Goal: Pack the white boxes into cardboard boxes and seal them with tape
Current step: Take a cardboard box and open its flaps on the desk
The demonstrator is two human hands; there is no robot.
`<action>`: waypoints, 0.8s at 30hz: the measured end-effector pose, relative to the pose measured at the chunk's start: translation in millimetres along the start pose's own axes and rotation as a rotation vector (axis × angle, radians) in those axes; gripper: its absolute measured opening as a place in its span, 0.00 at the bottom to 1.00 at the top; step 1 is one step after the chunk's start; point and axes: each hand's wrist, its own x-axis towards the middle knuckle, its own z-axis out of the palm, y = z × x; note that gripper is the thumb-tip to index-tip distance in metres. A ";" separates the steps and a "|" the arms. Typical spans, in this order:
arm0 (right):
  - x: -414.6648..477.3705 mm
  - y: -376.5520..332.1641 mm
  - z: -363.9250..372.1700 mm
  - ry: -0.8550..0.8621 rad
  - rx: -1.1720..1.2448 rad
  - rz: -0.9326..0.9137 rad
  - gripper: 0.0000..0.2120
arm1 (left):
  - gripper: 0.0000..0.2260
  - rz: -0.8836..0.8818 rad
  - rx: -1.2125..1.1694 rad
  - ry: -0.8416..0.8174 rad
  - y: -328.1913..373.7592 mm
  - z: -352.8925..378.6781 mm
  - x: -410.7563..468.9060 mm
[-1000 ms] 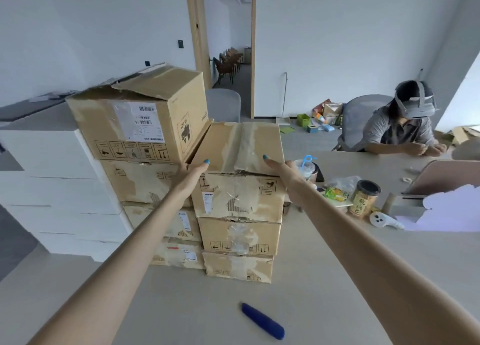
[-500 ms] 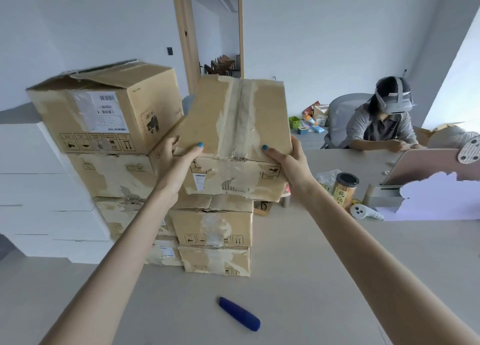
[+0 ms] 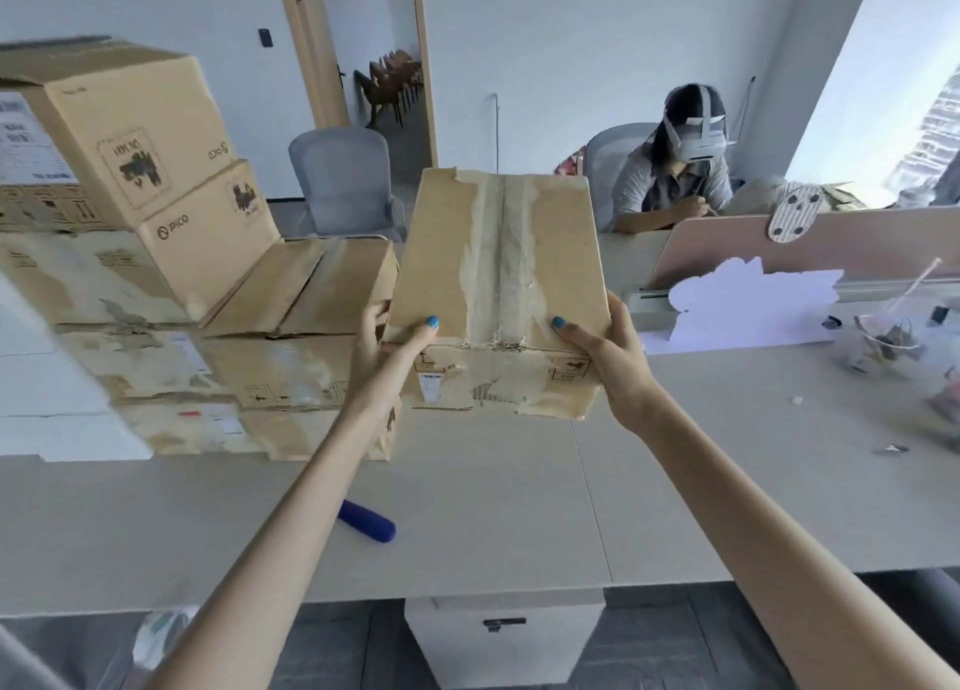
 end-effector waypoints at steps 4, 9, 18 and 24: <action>-17.7 45.2 -30.9 0.019 -0.011 0.088 0.28 | 0.22 -0.114 0.009 -0.053 -48.0 19.8 -24.8; -32.8 107.6 -55.4 0.044 -0.039 0.216 0.30 | 0.23 -0.245 0.093 -0.130 -107.3 30.6 -44.7; -44.2 183.0 -82.7 -0.067 -0.193 0.414 0.33 | 0.27 -0.417 0.223 -0.231 -189.4 38.2 -76.5; -48.5 199.0 -87.3 -0.108 -0.359 0.425 0.37 | 0.26 -0.412 0.304 -0.251 -210.4 40.8 -86.7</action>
